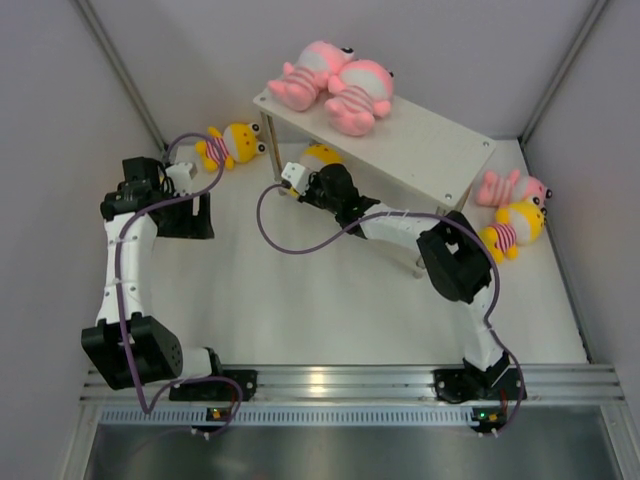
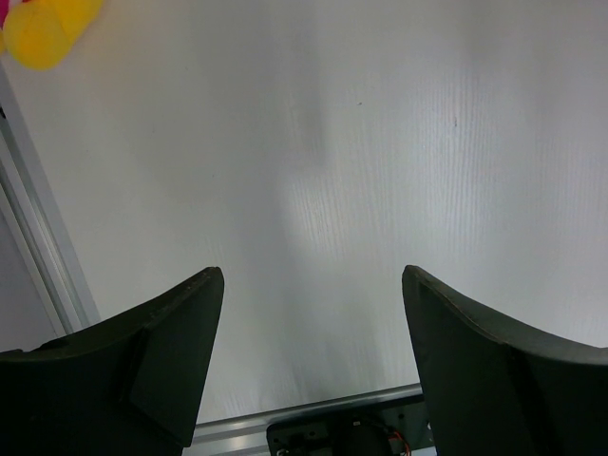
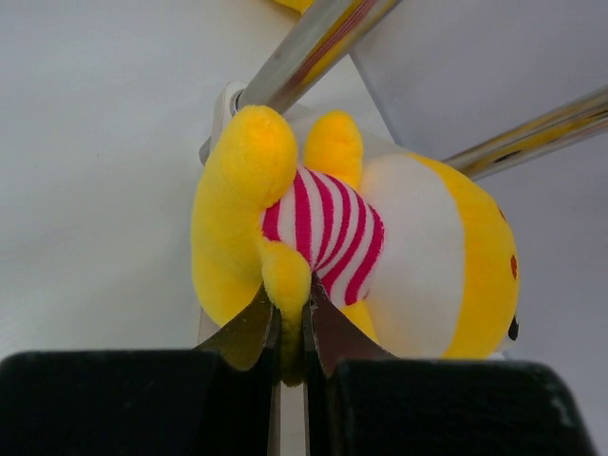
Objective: Place and organize the stuffed toys onto the shelf
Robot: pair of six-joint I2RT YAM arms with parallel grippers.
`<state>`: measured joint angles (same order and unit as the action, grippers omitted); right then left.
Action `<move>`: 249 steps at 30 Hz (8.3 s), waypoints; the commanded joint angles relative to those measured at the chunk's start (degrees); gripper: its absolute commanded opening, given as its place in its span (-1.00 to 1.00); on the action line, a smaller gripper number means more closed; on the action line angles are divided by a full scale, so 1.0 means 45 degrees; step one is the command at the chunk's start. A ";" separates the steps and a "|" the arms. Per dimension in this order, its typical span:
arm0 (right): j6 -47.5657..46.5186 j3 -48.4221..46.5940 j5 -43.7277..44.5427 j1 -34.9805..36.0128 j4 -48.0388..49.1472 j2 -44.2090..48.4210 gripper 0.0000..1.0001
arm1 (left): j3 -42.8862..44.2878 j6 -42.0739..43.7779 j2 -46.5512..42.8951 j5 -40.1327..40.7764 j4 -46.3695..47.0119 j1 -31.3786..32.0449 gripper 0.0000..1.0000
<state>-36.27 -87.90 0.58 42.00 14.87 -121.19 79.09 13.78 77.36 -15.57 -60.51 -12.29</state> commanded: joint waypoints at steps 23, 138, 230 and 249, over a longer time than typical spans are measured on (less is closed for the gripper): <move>-0.1490 0.1076 0.1120 0.1621 -0.0452 0.3198 0.76 | -0.0310 0.0278 -0.0258 -0.0855 -0.0010 -0.0080 0.63; -0.1221 -0.6560 -0.2124 -0.4509 -1.6080 0.8551 -1.00 | -0.3396 0.1195 0.0738 0.2406 0.2880 -0.0061 0.61; 0.4955 -0.7421 0.0457 -0.0427 -0.7035 0.4176 -0.18 | -0.4040 0.1762 0.0035 0.2035 0.2861 -0.0080 0.63; 0.3570 -0.4849 0.6951 -0.0601 -0.6860 1.1985 0.91 | -0.4138 0.1899 0.0074 0.1684 0.2861 -0.0080 0.63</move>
<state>-18.02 -113.93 14.35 39.59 -20.18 -74.48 60.99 21.23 78.87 -6.85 -49.06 -12.29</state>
